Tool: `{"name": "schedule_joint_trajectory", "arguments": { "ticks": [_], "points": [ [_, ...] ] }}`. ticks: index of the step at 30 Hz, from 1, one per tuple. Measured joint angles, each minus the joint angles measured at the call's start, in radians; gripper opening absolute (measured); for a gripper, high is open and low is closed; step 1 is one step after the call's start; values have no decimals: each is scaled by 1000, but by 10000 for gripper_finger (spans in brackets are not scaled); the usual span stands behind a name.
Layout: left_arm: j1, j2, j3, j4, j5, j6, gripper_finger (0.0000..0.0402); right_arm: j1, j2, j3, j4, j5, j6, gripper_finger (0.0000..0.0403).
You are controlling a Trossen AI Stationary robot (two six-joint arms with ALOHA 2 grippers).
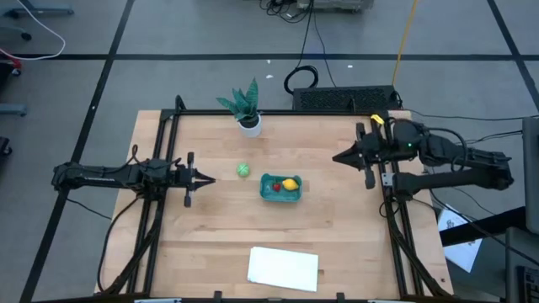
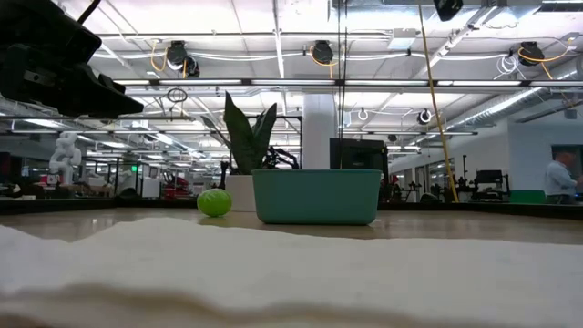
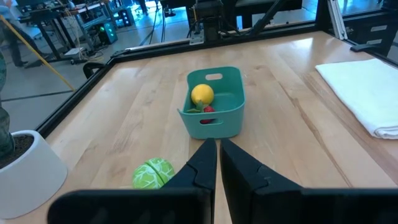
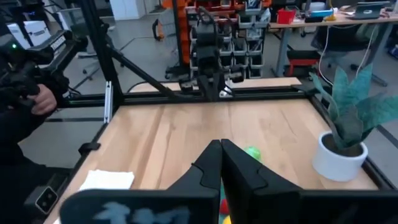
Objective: Pick and placing Produce into tupperware
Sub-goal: Put the green cabbage into the blue container
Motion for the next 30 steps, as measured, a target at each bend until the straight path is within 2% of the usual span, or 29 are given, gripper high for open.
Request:
{"name": "schedule_joint_trajectory", "arguments": {
  "ticks": [6, 12, 22, 30],
  "points": [
    [0, 0, 0, 0, 0, 0, 26, -13, -110, -127, 96, 27, 2, 0],
    [0, 0, 0, 0, 0, -2, 26, -19, -177, -187, 128, 29, 15, 0],
    [0, 0, 0, 0, 0, -8, 26, -18, -259, -426, 435, 23, 99, 0],
    [0, 0, 0, 0, 0, -8, 26, -18, -304, -588, 646, 22, 102, 0]
  ]
}}
